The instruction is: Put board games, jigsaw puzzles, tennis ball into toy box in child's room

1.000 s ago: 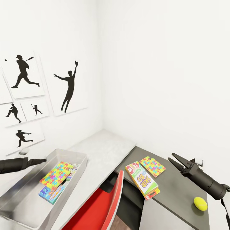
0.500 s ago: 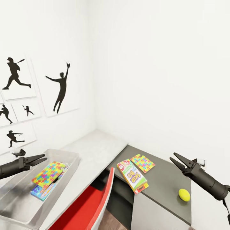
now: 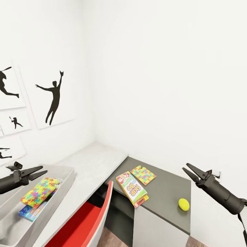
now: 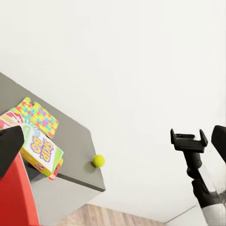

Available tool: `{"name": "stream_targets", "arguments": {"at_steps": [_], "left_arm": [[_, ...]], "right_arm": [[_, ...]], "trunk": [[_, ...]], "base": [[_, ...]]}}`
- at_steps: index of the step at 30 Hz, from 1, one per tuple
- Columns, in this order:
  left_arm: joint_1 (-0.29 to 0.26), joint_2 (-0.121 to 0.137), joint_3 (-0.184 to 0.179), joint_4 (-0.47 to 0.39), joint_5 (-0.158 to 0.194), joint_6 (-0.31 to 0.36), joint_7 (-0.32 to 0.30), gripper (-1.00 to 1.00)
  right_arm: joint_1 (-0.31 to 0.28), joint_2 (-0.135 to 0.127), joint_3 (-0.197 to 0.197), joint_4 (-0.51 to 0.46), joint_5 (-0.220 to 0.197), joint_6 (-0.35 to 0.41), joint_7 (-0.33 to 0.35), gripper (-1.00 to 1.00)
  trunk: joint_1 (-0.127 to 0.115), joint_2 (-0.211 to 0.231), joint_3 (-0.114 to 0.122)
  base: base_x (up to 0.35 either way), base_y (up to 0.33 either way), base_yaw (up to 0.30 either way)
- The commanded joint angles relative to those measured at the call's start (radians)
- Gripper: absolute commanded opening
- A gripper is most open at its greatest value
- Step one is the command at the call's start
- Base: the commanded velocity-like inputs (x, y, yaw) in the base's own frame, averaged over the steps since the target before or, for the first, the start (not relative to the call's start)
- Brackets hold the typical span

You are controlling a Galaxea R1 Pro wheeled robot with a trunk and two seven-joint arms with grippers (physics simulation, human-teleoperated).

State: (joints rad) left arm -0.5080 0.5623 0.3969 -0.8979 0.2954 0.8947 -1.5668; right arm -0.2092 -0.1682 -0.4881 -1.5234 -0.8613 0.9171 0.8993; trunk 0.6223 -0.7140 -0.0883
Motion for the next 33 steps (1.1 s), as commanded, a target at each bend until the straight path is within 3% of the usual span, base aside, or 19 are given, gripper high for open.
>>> {"name": "stream_targets", "arguments": {"at_steps": [1,16,33], "left_arm": [[0.000,0.001,-0.001,-0.001,0.003,0.026,-0.004,1.00],[-0.001,0.003,-0.010,-0.004,0.008,0.095,-0.004,1.00],[0.000,0.005,-0.011,-0.004,0.007,0.098,-0.004,1.00]], "right_arm": [[-0.001,0.001,0.001,0.000,0.001,0.001,0.002,1.00],[-0.001,0.004,0.006,0.002,0.000,-0.006,-0.002,1.00],[-0.001,0.009,0.006,-0.001,0.002,-0.006,-0.001,1.00]], "trunk": [[-0.004,0.006,0.003],[-0.061,0.111,0.056],[-0.126,0.230,0.110]], "base": [[-0.001,-0.001,-0.145],[0.000,0.000,-0.035],[-0.063,0.000,0.000]]}}
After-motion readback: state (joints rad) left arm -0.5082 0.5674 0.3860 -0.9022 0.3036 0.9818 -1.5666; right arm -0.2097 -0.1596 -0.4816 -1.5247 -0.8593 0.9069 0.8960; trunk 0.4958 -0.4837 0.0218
